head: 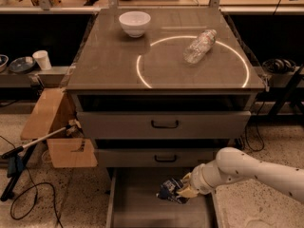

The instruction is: Pick blue chip bag from bottom drawer and place on counter

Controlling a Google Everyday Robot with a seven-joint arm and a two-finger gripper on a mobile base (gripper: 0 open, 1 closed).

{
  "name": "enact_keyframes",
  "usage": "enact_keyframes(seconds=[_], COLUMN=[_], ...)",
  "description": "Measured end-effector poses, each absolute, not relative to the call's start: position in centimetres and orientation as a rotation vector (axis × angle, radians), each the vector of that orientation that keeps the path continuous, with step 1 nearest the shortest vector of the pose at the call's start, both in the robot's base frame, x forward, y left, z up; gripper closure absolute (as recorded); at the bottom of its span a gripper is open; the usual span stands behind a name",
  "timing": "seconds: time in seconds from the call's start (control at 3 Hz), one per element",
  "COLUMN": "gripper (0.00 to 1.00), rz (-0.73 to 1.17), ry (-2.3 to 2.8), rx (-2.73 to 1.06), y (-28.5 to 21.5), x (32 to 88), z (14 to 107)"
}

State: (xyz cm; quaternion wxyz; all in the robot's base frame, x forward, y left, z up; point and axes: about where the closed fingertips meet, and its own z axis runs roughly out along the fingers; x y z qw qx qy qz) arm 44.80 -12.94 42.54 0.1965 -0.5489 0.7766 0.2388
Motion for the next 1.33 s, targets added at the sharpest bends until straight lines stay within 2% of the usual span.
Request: enact_keyframes(seconds=[1.33], gripper=[1.0], rz=[0.536], ry=[2.111], rx=[-1.543], y=[-13.9], x=[46.3], z=[51.8])
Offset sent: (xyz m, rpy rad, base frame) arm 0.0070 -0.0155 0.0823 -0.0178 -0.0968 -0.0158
